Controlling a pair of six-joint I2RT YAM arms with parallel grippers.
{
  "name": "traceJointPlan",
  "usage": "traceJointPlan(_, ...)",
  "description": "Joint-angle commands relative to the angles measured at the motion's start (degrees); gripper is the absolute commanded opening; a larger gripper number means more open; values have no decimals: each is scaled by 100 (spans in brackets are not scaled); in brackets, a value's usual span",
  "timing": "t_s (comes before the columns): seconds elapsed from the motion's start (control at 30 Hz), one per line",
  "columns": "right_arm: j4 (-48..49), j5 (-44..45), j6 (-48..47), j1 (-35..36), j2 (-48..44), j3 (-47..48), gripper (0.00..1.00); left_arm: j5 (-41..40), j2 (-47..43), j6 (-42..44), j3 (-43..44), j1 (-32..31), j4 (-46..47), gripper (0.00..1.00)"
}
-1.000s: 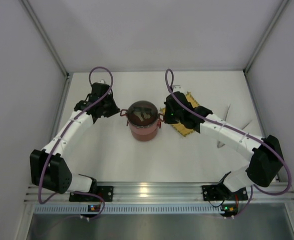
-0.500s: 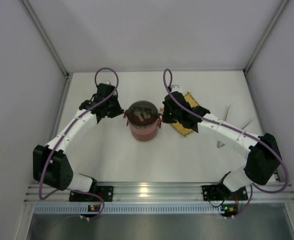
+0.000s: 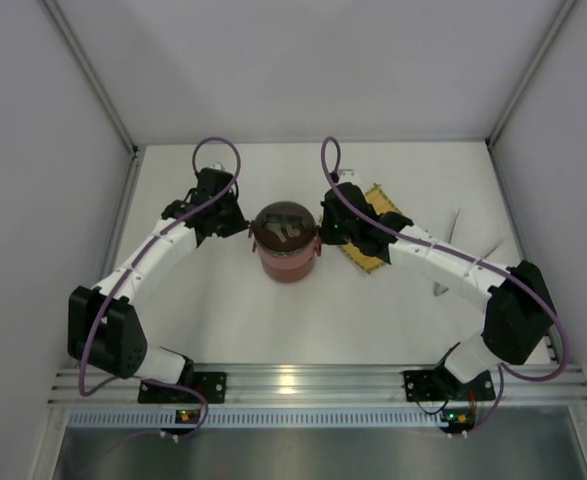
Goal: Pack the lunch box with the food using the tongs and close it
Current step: Close the fastener on the packing box.
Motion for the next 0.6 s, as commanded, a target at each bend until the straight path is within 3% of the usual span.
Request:
traceJointPlan(0.0, 218, -23, 65, 128, 203, 156, 0, 23, 80, -70, -53, -47, 307, 20)
traceJointPlan(0.57, 315, -67, 135, 181, 370, 103, 0, 33, 97, -140, -229, -258, 430, 18)
